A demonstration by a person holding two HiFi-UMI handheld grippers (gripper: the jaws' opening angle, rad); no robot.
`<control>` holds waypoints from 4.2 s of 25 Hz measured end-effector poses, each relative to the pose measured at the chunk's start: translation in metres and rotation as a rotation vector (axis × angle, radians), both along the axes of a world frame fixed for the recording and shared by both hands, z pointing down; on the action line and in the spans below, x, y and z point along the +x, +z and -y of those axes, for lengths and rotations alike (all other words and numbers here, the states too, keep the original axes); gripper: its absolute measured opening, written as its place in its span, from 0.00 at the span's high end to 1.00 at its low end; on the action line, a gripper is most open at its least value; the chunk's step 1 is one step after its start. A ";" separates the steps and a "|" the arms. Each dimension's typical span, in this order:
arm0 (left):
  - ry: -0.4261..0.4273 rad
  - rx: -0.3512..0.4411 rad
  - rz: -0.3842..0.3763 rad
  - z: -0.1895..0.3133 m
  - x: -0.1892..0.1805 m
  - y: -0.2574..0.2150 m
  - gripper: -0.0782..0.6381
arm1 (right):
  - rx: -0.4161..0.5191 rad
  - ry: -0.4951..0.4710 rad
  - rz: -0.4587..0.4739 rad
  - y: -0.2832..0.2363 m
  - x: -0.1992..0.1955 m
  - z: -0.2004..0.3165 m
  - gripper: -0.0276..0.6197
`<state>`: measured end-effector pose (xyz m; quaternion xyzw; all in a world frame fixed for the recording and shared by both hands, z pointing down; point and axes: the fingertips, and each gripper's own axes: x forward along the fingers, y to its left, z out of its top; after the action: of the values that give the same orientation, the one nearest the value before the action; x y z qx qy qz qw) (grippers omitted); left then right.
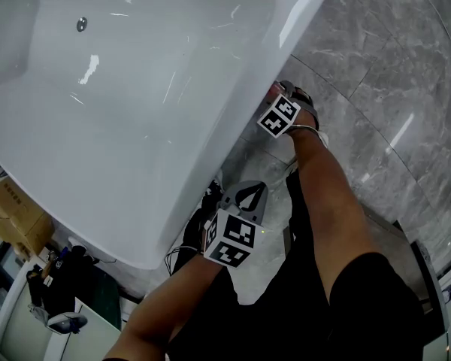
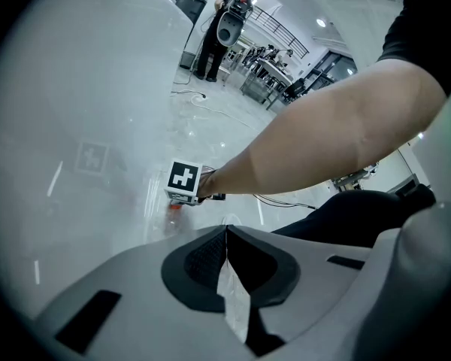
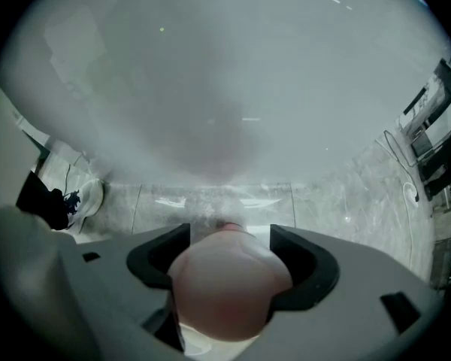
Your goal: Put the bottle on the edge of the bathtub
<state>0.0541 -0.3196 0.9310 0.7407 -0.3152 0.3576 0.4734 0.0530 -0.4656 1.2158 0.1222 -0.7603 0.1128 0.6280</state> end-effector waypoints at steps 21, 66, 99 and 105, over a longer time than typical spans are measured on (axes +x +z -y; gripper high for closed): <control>-0.036 0.111 0.004 0.009 -0.011 -0.173 0.87 | 0.025 0.036 0.016 -0.218 0.024 -0.038 0.47; 0.101 0.651 -0.145 -0.038 -0.152 -0.519 0.87 | 0.299 0.844 1.009 -0.822 0.004 -0.203 0.90; -0.030 0.661 -0.138 -0.229 -0.047 -0.528 0.87 | 0.269 0.749 1.098 -0.833 0.088 -0.370 0.90; -0.022 0.675 -0.124 -0.236 -0.037 -0.530 0.87 | 0.277 0.740 1.072 -0.821 0.099 -0.382 0.90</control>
<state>0.0170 -0.0840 0.4008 0.8725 -0.3943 0.1824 0.2234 0.1520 -0.0836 0.3945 0.3818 -0.8826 0.2674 0.0614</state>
